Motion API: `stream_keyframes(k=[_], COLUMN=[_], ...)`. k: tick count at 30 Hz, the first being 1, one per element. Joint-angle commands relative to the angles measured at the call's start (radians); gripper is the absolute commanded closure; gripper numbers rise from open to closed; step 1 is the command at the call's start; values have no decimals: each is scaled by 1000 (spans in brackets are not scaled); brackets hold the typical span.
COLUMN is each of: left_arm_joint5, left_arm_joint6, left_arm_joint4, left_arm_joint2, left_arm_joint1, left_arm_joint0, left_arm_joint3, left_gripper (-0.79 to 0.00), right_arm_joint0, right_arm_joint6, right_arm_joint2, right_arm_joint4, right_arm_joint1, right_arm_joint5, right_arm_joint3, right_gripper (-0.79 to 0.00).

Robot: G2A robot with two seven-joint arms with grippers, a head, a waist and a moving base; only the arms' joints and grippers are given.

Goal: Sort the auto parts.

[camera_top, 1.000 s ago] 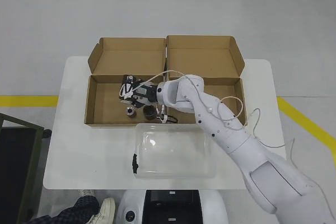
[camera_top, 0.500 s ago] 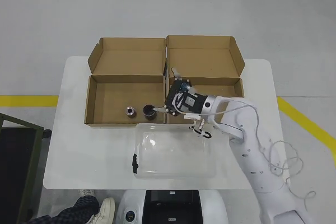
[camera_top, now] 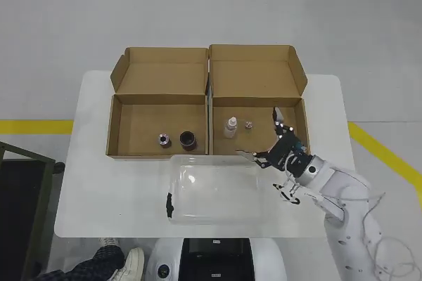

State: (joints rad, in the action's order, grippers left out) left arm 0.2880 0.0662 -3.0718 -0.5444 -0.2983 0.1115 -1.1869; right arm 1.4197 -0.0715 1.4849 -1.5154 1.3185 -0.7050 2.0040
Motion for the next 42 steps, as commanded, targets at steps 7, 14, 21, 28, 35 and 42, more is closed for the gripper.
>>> stream_keyframes(k=[7,14,21,28,35,42], left_arm_joint5=[0,0,0,0,0,0], left_arm_joint6=[0,0,0,0,0,0], left_arm_joint4=[0,0,0,0,0,0], left_arm_joint2=[0,0,0,0,0,0], left_arm_joint1=[0,0,0,0,0,0], left_arm_joint0=[0,0,0,0,0,0], left_arm_joint3=[0,0,0,0,0,0], left_gripper=[-785,-785,-785,-785,-785,-785], right_arm_joint0=[175,253,331,384,381,381], right_arm_joint6=[115,156,213,241,233,233], right_arm_joint2=[128,226,287,332,331,331], right_arm_joint4=[-15,-2,22,37,30,30], right_arm_joint1=[-17,-29,-35,-41,-47,-47], right_arm_joint5=[60,80,122,136,120,120], right_arm_joint3=[50,61,61,73,67,67], right_gripper=[-785,-785,-785,-785,-785,-785])
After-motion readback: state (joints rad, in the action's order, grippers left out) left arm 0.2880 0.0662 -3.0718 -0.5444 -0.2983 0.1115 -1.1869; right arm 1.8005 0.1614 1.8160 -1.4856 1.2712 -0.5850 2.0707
